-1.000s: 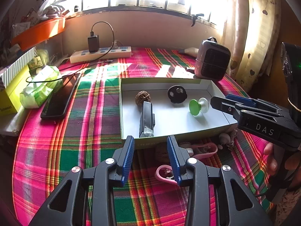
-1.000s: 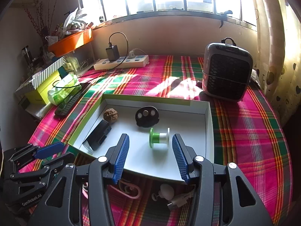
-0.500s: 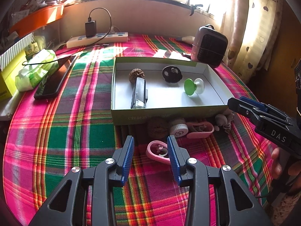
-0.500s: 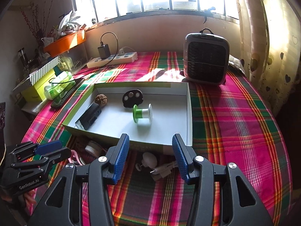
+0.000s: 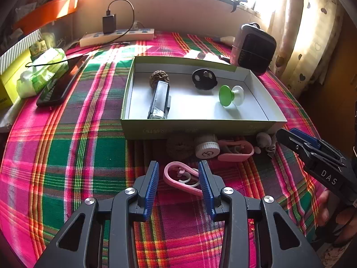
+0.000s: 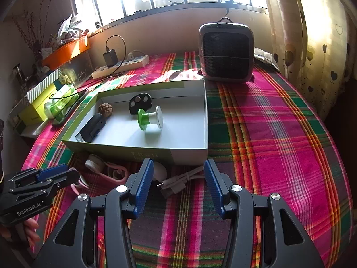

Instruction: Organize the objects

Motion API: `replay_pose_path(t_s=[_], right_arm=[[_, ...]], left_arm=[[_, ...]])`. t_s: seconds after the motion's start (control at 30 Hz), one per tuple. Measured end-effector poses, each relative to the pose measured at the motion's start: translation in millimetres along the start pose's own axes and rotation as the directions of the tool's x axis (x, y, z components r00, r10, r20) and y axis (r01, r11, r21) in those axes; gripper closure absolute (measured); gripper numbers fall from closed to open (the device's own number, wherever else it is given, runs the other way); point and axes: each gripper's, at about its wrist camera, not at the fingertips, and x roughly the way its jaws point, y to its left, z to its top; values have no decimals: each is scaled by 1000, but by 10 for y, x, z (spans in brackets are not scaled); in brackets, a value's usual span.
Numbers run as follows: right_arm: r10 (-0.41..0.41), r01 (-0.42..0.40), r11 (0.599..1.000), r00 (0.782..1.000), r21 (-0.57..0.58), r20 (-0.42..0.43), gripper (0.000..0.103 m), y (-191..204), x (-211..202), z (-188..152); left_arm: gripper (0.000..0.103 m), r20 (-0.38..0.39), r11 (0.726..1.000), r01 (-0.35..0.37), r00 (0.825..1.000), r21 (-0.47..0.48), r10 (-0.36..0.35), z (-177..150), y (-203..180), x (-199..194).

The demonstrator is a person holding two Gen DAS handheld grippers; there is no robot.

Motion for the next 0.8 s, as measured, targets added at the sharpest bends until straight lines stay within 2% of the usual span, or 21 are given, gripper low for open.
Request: replay_pose_path(t_s=[0.3,0.43,0.8], right_arm=[[-31,31,999,999,17,-37,54,-47,77,-67],[-52,52,998,998,18,-41,47,-52,92,-54],[-102,101,995,993,-17,-65,45,-127,48,-155]], left_arm=[[68,-7,1000,6,1000,-14,-6,-29,-65,2],[68,-11,1000,2,1000,-16,-3,-28,-81,-1],[67,-23,1000,2,1000,-3,-2,-72,-22,-18]])
